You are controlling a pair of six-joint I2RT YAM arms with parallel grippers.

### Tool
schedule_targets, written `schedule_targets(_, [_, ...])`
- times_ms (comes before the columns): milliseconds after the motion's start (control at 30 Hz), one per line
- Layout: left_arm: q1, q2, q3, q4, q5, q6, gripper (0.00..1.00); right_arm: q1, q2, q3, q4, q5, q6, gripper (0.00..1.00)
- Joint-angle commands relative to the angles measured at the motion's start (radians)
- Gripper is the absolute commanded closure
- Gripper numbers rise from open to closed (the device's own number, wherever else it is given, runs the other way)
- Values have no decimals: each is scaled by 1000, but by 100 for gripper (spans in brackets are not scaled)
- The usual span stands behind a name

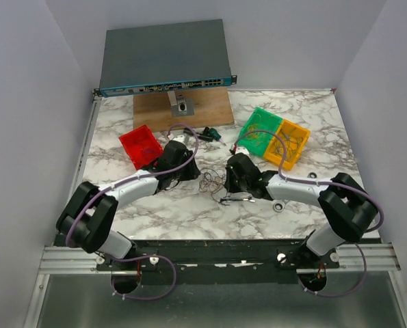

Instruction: Untangle the cables

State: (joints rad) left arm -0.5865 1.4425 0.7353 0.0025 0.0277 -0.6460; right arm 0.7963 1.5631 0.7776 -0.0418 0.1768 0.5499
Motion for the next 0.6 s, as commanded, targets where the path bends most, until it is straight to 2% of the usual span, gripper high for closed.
schedule_targets(0, [45, 58, 25, 77, 43, -38, 66, -5, -11, 19, 32, -6, 24, 82])
schedule_targets(67, [62, 79, 25, 97, 60, -43, 78, -6, -57, 2, 31, 7, 25, 81])
schedule_targets(133, [75, 94, 30, 103, 65, -43, 97, -6, -100, -6, 20, 14, 20, 81])
schedule_targets(167, [81, 94, 31, 98, 61, -42, 100, -6, -122, -10, 7, 18, 19, 83])
schedule_targets(267, [86, 67, 22, 90, 35, -27, 100, -6, -162, -21, -16, 25, 28, 94])
schedule_targets(333, [86, 34, 14, 74, 6, -20, 100, -6, -186, -21, -49, 44, 30, 94])
schedule_targets(400, [90, -5, 7, 48, -17, -13, 100, -6, -214, -21, -86, 93, 32, 99])
schedule_targets(567, [129, -157, -49, -1, -58, -6, 100, -19, -336, -18, -177, 257, 43, 99])
